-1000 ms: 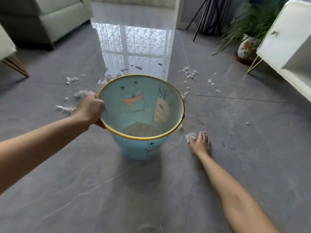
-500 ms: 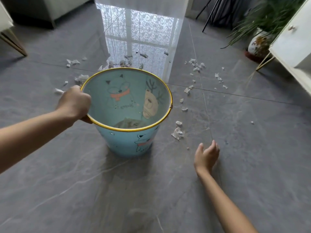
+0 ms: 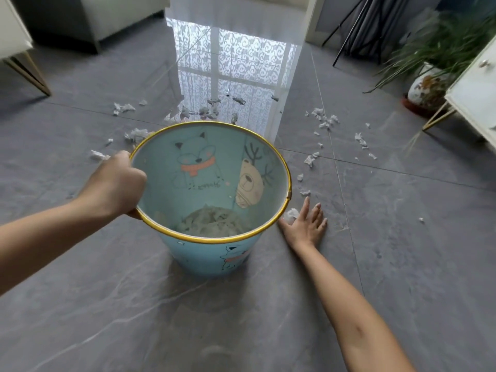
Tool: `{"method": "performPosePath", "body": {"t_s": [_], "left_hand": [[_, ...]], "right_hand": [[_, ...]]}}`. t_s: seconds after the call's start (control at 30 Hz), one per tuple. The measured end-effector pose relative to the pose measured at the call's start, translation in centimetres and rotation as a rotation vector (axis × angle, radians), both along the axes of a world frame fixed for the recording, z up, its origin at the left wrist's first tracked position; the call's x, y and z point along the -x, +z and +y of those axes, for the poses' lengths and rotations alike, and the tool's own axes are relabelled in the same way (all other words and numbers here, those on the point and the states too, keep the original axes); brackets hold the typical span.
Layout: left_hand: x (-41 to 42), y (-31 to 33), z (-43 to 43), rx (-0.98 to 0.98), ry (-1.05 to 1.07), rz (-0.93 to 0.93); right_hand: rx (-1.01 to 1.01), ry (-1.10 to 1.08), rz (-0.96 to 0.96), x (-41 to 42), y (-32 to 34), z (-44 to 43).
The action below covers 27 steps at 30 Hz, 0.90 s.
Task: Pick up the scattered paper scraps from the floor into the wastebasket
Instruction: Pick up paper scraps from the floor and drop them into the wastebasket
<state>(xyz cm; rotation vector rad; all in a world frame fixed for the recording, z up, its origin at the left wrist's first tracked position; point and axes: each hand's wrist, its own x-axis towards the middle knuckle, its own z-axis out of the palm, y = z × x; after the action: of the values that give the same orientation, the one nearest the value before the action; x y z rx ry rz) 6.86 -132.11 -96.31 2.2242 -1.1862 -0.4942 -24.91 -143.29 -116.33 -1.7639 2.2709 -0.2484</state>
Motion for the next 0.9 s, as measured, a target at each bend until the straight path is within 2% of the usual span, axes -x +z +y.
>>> {"method": "performPosePath", "body": {"t_s": [0.17,0.37,0.47,0.6,0.7,0.8,0.9], "left_hand": [[-1.4,1.1,0.0,0.016,0.029,0.063],[-3.5,0.4,0.4,0.056,0.079,0.032],[-3.6,0.1,-0.1,0.022,0.073,0.007],[-3.9,-0.4,-0.3,-0.009,0.074,-0.061],[-3.8,-0.3,-0.2,-0.023,0.070,-0.085],[-3.7,-0.3,0.0,-0.041,0.083,-0.078],[-3.4,-0.1,0.1,-0.055,0.092,-0.069]], "right_hand": [[-0.093,0.037,-0.026,0.1,0.7,-4.6],[-0.154,0.244,-0.094,0.3,1.0,-7.6],[-0.074,0.365,-0.093,-0.9,0.2,-6.9],[0.181,0.453,-0.185,-1.8,-0.5,-4.3],[0.350,0.500,-0.050,-2.3,-0.2,-3.2],[0.209,0.518,0.184,-3.4,0.9,-3.2],[0.070,0.512,0.280,-3.7,0.9,-2.9]]}}
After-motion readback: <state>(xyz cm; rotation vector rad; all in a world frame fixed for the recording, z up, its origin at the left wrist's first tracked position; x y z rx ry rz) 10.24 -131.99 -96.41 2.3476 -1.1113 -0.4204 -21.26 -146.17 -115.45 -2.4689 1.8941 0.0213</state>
